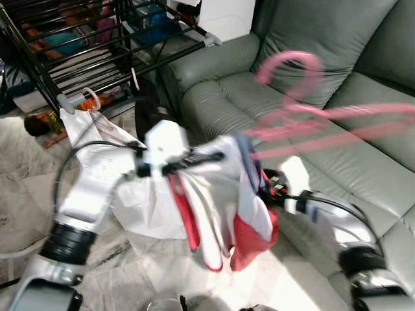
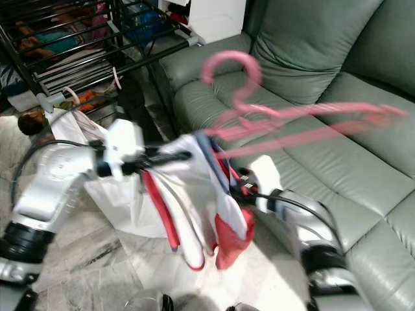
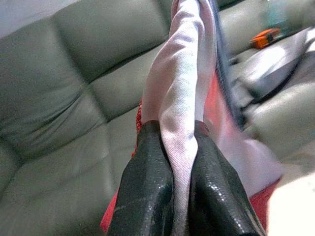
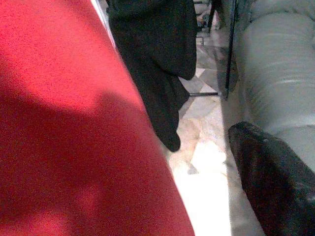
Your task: Hang hanger
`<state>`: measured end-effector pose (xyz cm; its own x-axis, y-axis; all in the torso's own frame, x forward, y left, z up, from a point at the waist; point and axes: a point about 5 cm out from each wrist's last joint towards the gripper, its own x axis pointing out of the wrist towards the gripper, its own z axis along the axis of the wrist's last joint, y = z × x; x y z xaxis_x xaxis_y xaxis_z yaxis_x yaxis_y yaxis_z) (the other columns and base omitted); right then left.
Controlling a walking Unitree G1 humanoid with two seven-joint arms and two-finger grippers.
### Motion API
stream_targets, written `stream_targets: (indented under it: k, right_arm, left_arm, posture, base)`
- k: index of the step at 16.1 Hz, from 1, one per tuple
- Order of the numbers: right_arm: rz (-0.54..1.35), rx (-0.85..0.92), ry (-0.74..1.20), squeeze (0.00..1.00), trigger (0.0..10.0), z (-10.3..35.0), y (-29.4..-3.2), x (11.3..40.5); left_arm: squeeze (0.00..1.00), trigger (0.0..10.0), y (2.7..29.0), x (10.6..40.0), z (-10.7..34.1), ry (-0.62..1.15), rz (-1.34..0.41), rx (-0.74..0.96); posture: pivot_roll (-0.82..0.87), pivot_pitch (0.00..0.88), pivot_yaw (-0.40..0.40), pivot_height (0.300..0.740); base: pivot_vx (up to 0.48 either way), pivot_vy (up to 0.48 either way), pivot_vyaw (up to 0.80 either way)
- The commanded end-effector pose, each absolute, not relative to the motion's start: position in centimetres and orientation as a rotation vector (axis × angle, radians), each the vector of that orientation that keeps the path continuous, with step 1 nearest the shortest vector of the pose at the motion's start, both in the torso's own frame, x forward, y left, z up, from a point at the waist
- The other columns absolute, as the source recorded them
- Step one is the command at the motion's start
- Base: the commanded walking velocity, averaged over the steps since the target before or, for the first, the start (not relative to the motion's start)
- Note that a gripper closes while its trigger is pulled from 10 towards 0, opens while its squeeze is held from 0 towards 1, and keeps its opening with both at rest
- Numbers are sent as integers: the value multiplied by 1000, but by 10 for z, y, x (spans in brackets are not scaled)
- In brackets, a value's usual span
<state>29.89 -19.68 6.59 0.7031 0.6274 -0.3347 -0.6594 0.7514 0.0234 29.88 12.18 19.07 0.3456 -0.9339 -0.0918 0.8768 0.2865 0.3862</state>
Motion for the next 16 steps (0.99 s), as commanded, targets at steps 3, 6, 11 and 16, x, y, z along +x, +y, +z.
stream_targets:
  k: [3,6,11,16]
  right_arm:
    - [735,-95,351,0,0,69,-224,282]
    - [693,-117,384,0,0,74,-256,272]
    - [574,-124,357,0,0,94,-290,274]
    - [146,-92,-7,0,0,167,-332,311]
  left_arm:
    - [0,745,152,315,194,-152,-1062,452]
    - [0,745,174,324,196,-141,-977,470]
    - [0,353,198,330,197,-129,-904,486]
    - [0,0,209,303,166,62,-1071,174]
  posture:
    - [-22,9,55,740]
    - [-29,10,54,740]
    - [-29,9,52,740]
    - [-37,5,41,740]
  base:
    - [0,0,0]
    - [0,0,0]
    - [0,0,0]
    - [0,0,0]
